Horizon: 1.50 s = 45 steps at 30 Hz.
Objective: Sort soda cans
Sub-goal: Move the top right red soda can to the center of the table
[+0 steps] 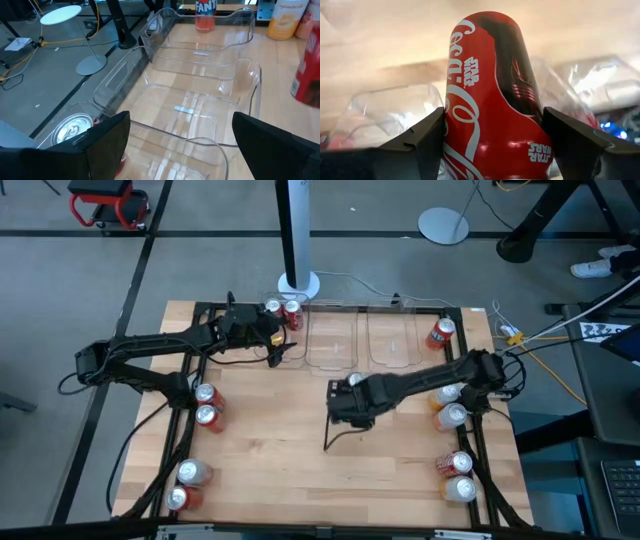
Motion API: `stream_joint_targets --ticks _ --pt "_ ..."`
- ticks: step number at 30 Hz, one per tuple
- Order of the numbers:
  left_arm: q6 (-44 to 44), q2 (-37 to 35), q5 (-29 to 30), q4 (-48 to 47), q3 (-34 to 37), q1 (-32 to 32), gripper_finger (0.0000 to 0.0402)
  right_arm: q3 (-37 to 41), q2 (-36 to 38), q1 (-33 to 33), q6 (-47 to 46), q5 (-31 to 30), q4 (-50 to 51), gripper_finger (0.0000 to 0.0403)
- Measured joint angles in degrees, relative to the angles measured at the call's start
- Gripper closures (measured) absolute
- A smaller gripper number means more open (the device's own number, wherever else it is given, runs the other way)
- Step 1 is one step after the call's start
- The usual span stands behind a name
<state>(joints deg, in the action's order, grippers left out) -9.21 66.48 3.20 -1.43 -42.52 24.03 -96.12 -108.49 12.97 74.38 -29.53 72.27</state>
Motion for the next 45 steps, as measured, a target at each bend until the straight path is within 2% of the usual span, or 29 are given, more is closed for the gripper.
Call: stream_joint_targets --ticks 14,22,28,33,39,45 --pt "-0.25 0.0 0.0 0.42 0.0 -0.02 0.0064 11.51 0.0 0.13 13.09 0.9 -18.02 0.0116" --pt "-0.28 0.0 -0.02 0.41 0.0 -0.04 0.0064 14.7 0.0 0.13 13.99 0.71 -22.22 0.0082" --pt "-0.25 0.0 -0.01 0.35 0.0 -0.04 0.0064 14.85 0.0 0.13 14.11 0.81 -23.24 0.0059" --pt "-0.24 0.0 -0.02 0.35 0.0 -0.04 0.0064 14.28 0.0 0.2 14.58 -0.9 -22.75 0.0056" --pt "-0.22 0.0 -0.02 0.28 0.0 -0.04 0.0064 11.19 0.0 0.2 14.5 -0.9 -21.57 0.0055" --pt "-0.22 0.0 -0.02 0.27 0.0 -0.04 0.0064 6.49 0.0 0.2 12.64 -0.9 -16.15 0.0054"
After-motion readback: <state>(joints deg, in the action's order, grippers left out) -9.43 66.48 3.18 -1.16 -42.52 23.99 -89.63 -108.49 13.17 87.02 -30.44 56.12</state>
